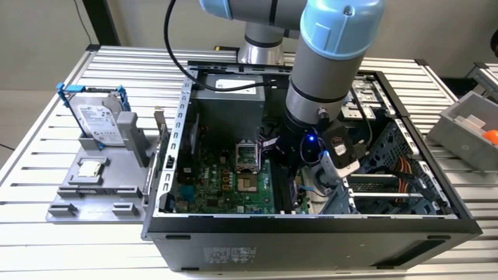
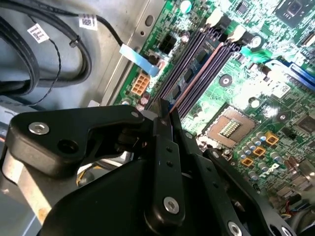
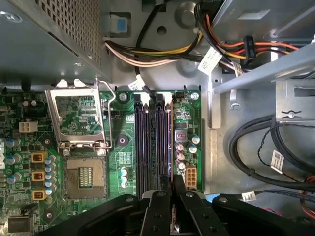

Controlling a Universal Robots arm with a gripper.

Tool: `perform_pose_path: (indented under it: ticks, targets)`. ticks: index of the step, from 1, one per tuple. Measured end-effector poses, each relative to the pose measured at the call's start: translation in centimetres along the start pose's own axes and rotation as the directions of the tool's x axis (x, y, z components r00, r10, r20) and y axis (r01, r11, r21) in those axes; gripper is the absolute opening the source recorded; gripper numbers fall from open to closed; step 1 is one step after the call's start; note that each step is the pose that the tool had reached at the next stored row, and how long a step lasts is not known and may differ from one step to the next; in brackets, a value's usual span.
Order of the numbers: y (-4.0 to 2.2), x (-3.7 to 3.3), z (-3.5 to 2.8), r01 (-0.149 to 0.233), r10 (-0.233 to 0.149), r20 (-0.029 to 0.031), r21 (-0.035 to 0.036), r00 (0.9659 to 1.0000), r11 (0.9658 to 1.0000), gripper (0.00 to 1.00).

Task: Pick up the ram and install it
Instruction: 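Press down the ram until it locks into place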

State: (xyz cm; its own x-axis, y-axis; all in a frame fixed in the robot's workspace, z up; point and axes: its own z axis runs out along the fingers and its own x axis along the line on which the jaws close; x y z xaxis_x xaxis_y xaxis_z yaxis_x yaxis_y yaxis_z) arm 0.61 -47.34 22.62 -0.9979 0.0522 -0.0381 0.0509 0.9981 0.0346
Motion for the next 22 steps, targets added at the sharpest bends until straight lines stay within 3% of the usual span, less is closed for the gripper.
perform_pose_path:
  ticks: [6,22]
  targets:
    - [-0.06,0.03,0.45,-0.014,0.014,0.0009,0.0068,0.9999,0.9999,0.0]
    - [-0.08,0.16,0.62,-0.017,0.017,0.001,0.007,0.9999,0.9998,0.0]
